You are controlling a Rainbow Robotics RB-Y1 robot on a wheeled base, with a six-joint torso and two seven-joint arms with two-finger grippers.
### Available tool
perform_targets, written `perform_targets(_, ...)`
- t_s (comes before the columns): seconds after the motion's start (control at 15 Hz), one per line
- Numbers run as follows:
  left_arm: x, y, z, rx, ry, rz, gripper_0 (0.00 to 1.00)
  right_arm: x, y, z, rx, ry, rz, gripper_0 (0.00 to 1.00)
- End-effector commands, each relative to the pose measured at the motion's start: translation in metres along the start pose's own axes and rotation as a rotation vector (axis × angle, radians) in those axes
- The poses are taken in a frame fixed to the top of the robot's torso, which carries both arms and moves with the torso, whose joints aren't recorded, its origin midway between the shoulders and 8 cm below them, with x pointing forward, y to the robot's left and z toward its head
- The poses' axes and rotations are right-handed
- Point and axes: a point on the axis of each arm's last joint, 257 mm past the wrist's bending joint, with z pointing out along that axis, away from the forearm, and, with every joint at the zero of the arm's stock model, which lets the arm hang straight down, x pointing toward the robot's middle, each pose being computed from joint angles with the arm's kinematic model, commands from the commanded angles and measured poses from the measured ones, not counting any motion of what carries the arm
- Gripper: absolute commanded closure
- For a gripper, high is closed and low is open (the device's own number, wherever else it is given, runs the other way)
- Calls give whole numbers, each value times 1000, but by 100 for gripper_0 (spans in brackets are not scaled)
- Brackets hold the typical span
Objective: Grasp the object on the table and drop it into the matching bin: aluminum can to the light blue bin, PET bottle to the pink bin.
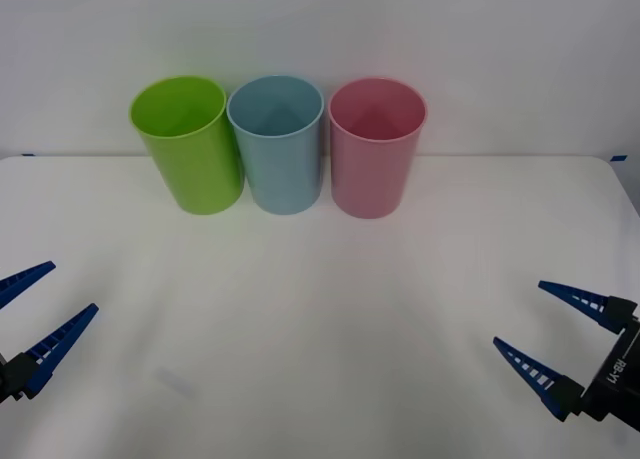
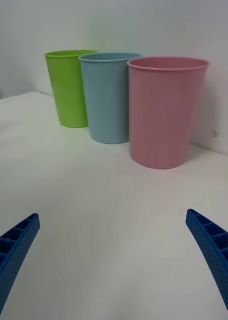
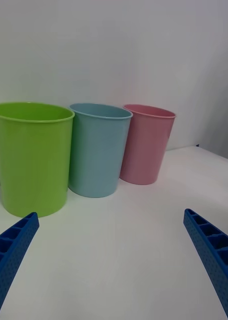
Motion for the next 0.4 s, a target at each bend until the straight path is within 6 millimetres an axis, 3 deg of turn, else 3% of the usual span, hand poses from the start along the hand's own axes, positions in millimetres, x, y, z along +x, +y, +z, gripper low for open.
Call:
perform_targets(0.07, 0, 0, 0, 0, 0, 0, 0, 5, -1, -12, 13, 13, 5, 0)
perform_targets(0.4, 0, 0, 0, 0, 0, 0, 0, 6, -1, -15, 20, 17, 11, 0)
